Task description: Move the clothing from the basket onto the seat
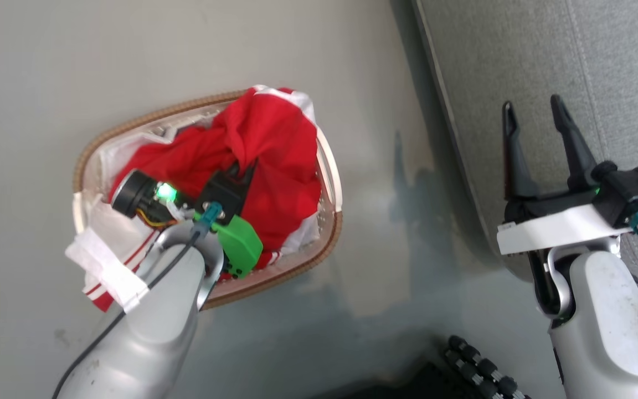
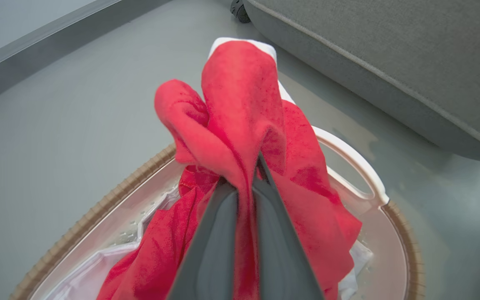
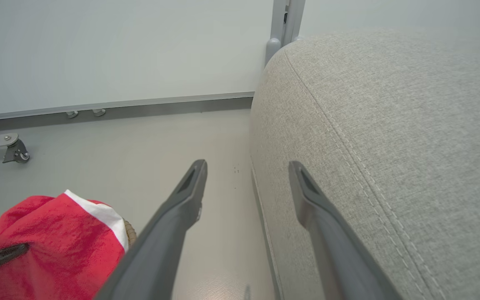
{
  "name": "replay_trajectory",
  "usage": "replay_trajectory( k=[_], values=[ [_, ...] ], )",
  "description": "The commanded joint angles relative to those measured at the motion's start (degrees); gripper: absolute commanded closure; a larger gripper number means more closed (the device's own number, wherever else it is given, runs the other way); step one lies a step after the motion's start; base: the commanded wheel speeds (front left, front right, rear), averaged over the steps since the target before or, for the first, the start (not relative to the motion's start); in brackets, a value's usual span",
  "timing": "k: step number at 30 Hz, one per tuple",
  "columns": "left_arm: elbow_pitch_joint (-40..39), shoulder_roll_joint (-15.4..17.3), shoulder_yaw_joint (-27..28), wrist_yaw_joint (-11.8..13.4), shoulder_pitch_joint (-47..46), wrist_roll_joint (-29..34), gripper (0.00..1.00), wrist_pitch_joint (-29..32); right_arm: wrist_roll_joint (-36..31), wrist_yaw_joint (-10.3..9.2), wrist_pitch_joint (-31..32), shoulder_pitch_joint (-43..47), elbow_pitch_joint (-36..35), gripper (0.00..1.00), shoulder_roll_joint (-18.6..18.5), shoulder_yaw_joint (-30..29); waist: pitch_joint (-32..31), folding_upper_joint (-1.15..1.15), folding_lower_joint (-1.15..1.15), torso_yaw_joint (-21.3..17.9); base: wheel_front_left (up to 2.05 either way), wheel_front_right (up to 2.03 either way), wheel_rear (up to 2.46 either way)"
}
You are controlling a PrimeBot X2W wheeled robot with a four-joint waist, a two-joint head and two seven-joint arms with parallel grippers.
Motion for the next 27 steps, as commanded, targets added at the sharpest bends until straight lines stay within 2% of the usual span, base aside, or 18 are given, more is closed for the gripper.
replay_trajectory(
  k=[1,8,16,22,27],
  values=[
    [-1.42,0.38,-0.09,-0.11,2.01,-0.41,1.0,-0.2,-0.78,-0.04,-0.27,1.48,0.63,0.0,-0.24,-0.45,-7.35,0.0,0.0,4.25,0.0,0.0,0.0],
    [-9.65,2.92,-1.19,-0.2,9.01,-2.28,1.0,-0.2,-3.0,-0.05,-0.27,5.91,2.64,0.0,-0.25,-1.43,-18.0,0.0,0.0,7.91,0.0,0.0,0.0],
    [-17.64,7.13,-1.89,-0.17,13.71,-2.96,1.0,-0.13,-3.66,-0.05,-0.27,11.98,5.11,0.0,-0.25,-1.18,-29.59,0.0,0.0,9.83,0.0,0.0,0.0],
    [-21.26,11.26,-4.17,-0.19,10.55,-3.42,1.0,-0.05,-3.56,-0.05,-0.28,15.51,6.11,0.0,-0.25,-0.03,-35.43,0.0,0.0,10.37,0.0,0.0,0.0],
    [-25.79,15.32,-7.51,-0.18,4.27,-4.73,1.0,2.06,-3.85,-0.05,-0.27,16.7,5.96,0.0,-0.23,2.08,-38.75,0.0,0.0,10.62,0.0,0.0,0.0]
  ],
)
